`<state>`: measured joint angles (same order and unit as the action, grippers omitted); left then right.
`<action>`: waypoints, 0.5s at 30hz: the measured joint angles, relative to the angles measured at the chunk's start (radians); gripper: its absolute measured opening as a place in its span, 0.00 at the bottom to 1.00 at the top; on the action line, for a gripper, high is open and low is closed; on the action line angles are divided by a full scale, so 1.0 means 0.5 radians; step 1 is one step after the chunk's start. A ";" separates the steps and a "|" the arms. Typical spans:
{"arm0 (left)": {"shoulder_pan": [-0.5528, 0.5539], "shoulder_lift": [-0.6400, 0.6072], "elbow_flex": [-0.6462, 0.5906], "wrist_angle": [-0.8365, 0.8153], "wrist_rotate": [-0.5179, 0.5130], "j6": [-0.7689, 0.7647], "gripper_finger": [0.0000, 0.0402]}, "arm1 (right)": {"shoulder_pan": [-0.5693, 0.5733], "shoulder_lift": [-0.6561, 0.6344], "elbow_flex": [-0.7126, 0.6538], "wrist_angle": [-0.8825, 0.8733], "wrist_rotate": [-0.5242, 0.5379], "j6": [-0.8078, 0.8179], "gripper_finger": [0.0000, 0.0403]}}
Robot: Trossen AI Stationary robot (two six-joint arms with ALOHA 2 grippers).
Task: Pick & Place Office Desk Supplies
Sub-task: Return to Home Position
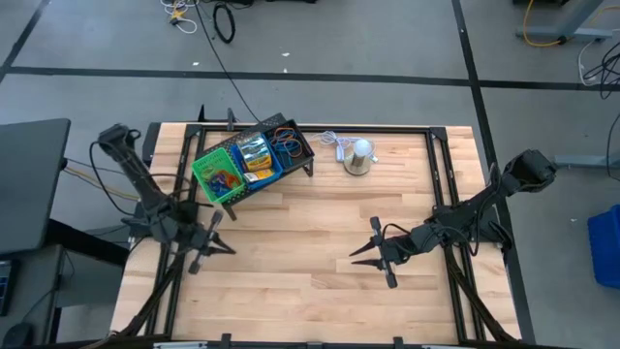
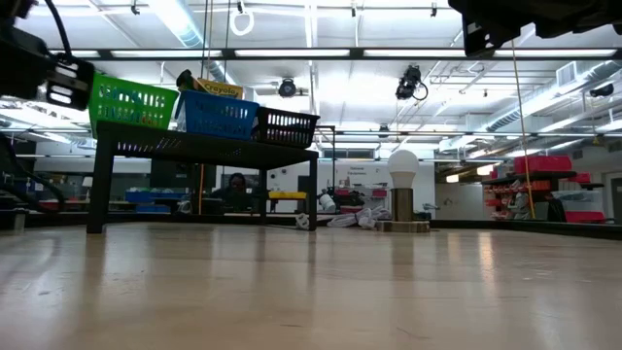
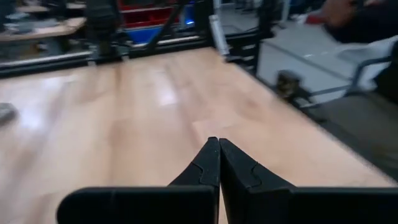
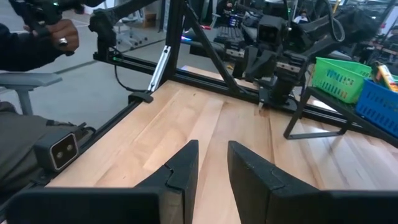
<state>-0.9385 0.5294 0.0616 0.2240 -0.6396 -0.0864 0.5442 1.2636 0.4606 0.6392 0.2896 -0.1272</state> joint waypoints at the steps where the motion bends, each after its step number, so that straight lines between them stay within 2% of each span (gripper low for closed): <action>1: 0.053 0.011 0.000 0.001 0.012 0.038 0.00 | -0.001 0.000 0.000 0.000 0.013 0.000 0.24; 8: 0.385 0.053 0.000 0.047 0.238 0.182 0.00 | -0.001 0.000 0.000 -0.001 0.047 0.000 0.24; 15: 0.611 0.184 0.000 0.125 0.408 0.188 0.00 | -0.073 0.000 0.000 -0.001 0.037 0.027 0.24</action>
<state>-0.6330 0.6216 0.0616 0.2866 -0.4354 0.0078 0.5075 1.2636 0.4606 0.6388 0.3083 -0.1135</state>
